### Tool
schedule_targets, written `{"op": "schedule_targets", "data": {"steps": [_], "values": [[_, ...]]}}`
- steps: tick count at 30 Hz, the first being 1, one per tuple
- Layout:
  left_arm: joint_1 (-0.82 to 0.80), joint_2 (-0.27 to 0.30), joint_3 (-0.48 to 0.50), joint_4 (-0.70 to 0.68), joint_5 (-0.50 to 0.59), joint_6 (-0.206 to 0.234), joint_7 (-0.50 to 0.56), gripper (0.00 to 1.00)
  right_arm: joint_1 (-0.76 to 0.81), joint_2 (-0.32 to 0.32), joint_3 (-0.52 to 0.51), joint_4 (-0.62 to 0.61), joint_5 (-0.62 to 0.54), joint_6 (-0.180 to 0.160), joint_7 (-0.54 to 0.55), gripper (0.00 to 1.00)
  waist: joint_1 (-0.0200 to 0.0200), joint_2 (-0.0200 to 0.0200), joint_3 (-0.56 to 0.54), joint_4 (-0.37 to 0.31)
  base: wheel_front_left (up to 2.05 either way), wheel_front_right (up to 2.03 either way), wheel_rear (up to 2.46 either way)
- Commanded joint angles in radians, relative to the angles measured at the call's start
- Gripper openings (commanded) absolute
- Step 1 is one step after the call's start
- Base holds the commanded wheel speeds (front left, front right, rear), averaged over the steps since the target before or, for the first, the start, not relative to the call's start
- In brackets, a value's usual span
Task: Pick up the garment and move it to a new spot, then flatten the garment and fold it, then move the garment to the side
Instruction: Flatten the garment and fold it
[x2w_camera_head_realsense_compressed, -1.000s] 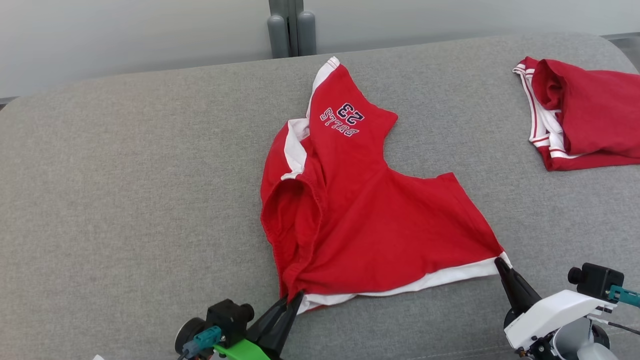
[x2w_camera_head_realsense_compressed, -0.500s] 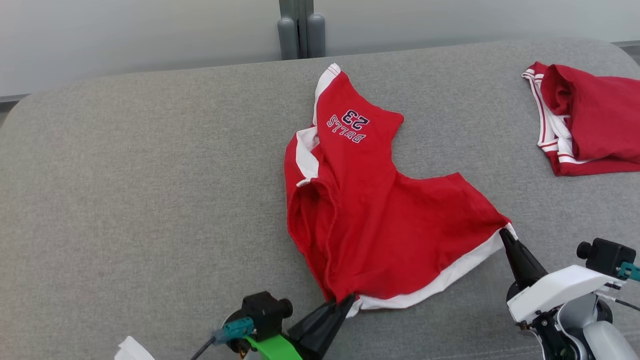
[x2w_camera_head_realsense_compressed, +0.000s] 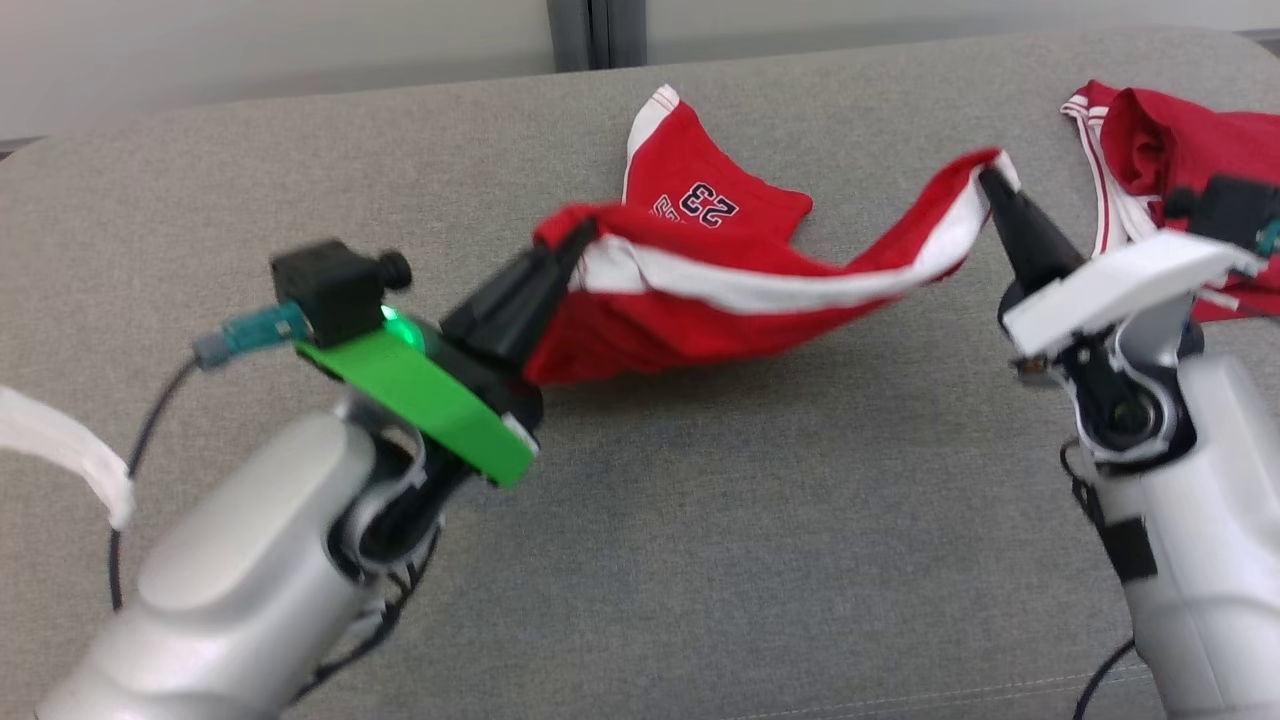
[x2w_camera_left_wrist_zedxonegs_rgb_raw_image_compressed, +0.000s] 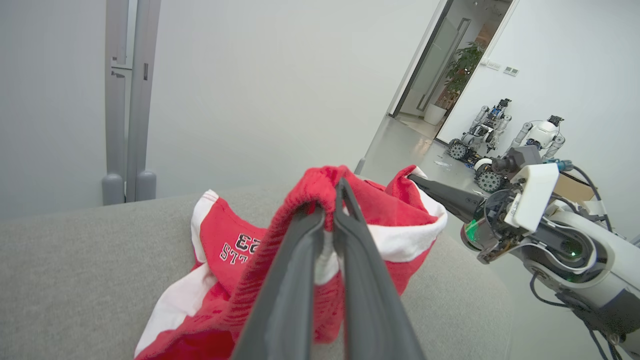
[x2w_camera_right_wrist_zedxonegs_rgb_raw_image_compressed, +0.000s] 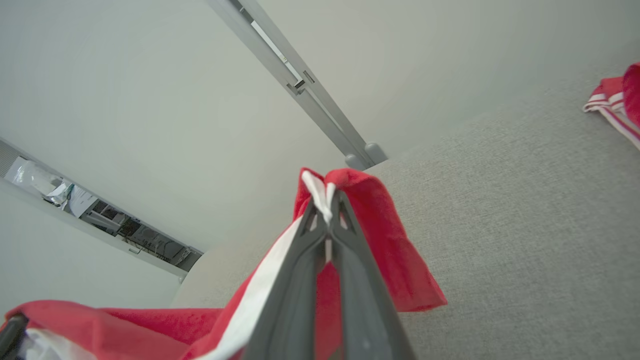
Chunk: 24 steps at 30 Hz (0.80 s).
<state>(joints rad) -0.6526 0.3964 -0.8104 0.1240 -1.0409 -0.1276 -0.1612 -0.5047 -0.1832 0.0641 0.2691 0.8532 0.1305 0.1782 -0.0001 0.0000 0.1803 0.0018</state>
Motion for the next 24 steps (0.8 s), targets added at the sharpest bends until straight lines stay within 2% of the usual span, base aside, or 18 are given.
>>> {"op": "schedule_targets", "data": {"steps": [1,6,10,13,19,24], "values": [[-0.079,0.011,0.013,0.017,-0.019,-0.005,0.011,0.00,-0.086,0.010,-0.015,0.040,0.010,0.000,0.018,0.00,0.0001,0.0000,0.068,-0.007,0.00,0.00,0.00],[-0.398,-0.011,0.085,0.164,-0.126,-0.005,0.050,0.00,-0.477,0.038,-0.070,0.245,-0.040,0.000,0.055,0.00,0.0001,0.0000,0.187,-0.006,0.00,0.00,0.00],[-0.663,-0.038,0.125,0.319,-0.131,-0.005,0.035,0.00,-0.775,0.053,-0.113,0.408,-0.109,0.000,0.021,0.00,0.0001,0.0000,0.273,-0.013,0.00,0.00,0.00],[-0.834,-0.057,0.107,0.398,-0.115,-0.005,0.029,0.00,-0.965,0.062,-0.135,0.519,-0.164,0.000,-0.032,0.00,0.0001,0.0000,0.316,-0.024,0.00,0.00,0.00],[-1.059,-0.072,0.087,0.481,-0.139,-0.005,-0.011,0.00,-1.211,0.076,-0.125,0.651,-0.227,0.000,-0.136,0.00,0.0001,0.0000,0.357,-0.048,0.00,0.00,0.00],[-1.099,-0.057,0.047,0.478,-0.176,-0.005,-0.046,0.00,-1.267,0.087,-0.086,0.696,-0.207,0.000,-0.175,0.00,0.0001,0.0000,0.389,-0.056,0.00,0.00,0.00]]}}
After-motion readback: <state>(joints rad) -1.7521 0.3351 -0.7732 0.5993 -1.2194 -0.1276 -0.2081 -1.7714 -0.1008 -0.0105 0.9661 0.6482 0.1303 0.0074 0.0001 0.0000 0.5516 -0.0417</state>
